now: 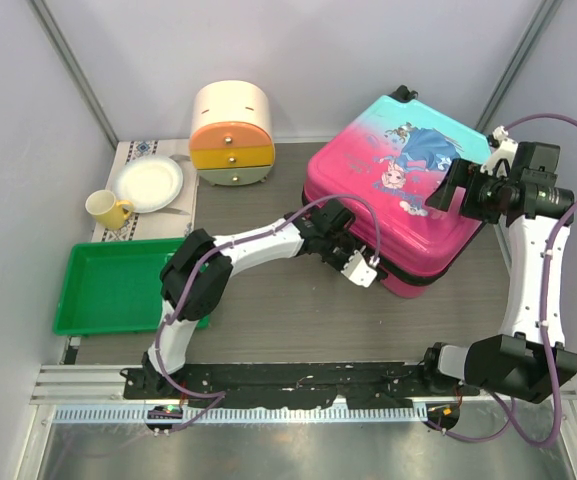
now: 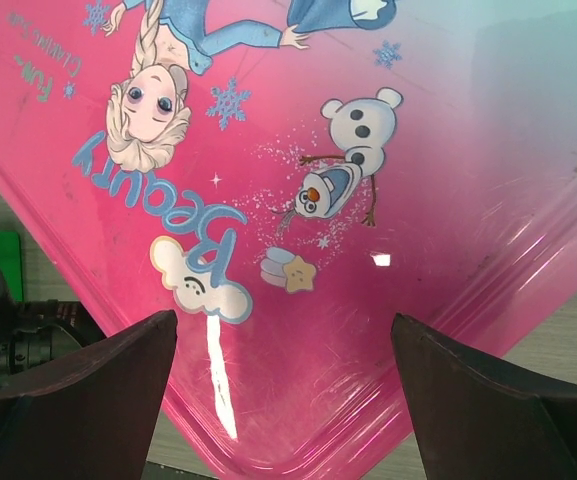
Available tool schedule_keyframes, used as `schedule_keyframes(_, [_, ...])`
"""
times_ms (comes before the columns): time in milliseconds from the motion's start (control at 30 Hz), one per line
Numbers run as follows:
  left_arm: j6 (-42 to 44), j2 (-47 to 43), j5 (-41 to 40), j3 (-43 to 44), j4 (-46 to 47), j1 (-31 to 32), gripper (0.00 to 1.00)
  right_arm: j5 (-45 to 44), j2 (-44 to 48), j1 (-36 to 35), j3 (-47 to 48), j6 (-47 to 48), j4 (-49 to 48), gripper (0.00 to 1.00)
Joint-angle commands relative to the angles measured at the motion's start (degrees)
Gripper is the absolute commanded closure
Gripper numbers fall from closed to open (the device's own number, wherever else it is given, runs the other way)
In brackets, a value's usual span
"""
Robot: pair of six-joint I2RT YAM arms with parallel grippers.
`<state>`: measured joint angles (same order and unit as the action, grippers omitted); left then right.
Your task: Open, take out, and arrange the luggage
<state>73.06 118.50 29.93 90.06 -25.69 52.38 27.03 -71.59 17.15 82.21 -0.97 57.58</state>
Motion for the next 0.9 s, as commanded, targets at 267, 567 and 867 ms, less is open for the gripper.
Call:
schedule_keyframes(267, [13.9,-6.1,-2.9,-3.7,-18.7,-8.1,1.00,5.5,-0.7,6.2,5.9,11.9,8.6,0.05])
schedule_keyframes(567, [39.0,-10.2,-5.9,-5.2,-35.8,-19.8,0.98,14.1,-3.0,12.6,8.2,24.9,18.5,0.06])
schedule_keyframes(867, [44.4,-16.7,-3.9,-8.4,-35.4,-27.1,0.88,27.8,-5.1,25.1,3.1,42.5,26.2,0.06])
